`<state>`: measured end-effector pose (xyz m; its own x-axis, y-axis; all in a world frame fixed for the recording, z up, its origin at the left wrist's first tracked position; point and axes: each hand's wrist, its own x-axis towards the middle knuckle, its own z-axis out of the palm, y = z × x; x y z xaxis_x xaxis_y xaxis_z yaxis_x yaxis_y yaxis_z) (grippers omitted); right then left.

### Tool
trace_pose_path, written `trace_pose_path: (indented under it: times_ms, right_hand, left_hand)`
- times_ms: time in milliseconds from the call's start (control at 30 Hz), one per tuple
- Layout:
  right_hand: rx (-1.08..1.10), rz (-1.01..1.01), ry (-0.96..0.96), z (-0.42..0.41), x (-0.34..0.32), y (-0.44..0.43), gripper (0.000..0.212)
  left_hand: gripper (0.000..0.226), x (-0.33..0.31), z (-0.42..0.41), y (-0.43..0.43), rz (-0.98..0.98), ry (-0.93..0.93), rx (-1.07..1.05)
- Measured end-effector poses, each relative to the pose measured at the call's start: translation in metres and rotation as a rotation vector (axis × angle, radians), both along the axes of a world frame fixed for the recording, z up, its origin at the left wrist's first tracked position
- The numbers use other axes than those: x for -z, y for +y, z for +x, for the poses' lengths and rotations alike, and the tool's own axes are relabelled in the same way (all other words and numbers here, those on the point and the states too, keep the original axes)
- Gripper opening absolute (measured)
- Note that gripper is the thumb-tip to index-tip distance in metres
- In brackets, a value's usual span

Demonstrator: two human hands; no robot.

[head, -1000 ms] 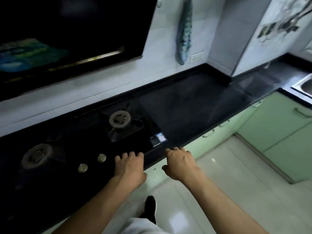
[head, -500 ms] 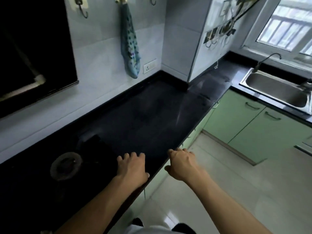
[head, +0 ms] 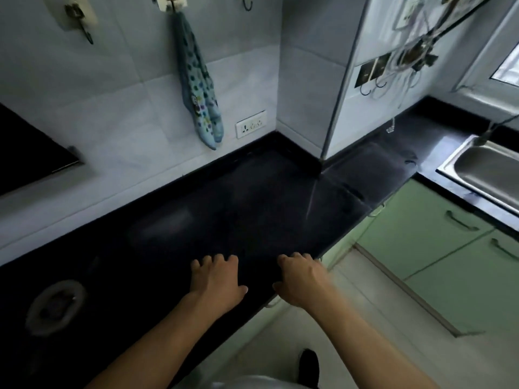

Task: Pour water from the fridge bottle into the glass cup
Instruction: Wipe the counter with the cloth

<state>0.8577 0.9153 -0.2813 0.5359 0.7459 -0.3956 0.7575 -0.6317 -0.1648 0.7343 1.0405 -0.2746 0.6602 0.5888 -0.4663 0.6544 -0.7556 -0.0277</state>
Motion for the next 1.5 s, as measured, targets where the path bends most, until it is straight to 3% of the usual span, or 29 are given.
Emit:
trace_pose_path:
  times_ms: [200, 433, 1000, 1100, 1200, 1333, 1500]
  right_hand:
    - [-0.226, -0.036, 0.041, 0.067, 0.001, 0.026, 0.046]
    - [-0.431, -0.03, 0.057, 0.08, 0.007, 0.083, 0.047]
    - [-0.469, -0.071, 0.108, 0.155, 0.002, 0.159, 0.04]
    - [-0.478, 0.06, 0.147, 0.189, -0.015, 0.195, 0.039]
    - [-0.459, 0.346, 0.156, 0.218, -0.036, 0.243, 0.035]
    - [-0.319, 0.744, 0.382, 0.239, -0.075, 0.32, 0.041]
    - [-0.256, 0.93, 0.463, 0.239, -0.113, 0.401, 0.061]
  left_hand:
    - [0.058, -0.012, 0.04, -0.008, -0.021, -0.048, -0.218]
    - [0.064, -0.009, 0.037, 0.013, -0.012, -0.041, -0.414]
    - [0.058, 0.012, 0.087, 0.072, -0.093, -0.098, -0.53]
    - [0.062, 0.003, 0.103, 0.073, -0.052, -0.107, -0.618]
    - [0.062, -0.005, 0.116, 0.069, -0.018, -0.123, -0.704]
    - [0.062, -0.013, 0.127, 0.057, 0.011, -0.119, -0.83]
    - [0.059, -0.027, 0.138, 0.044, 0.077, -0.168, -0.935]
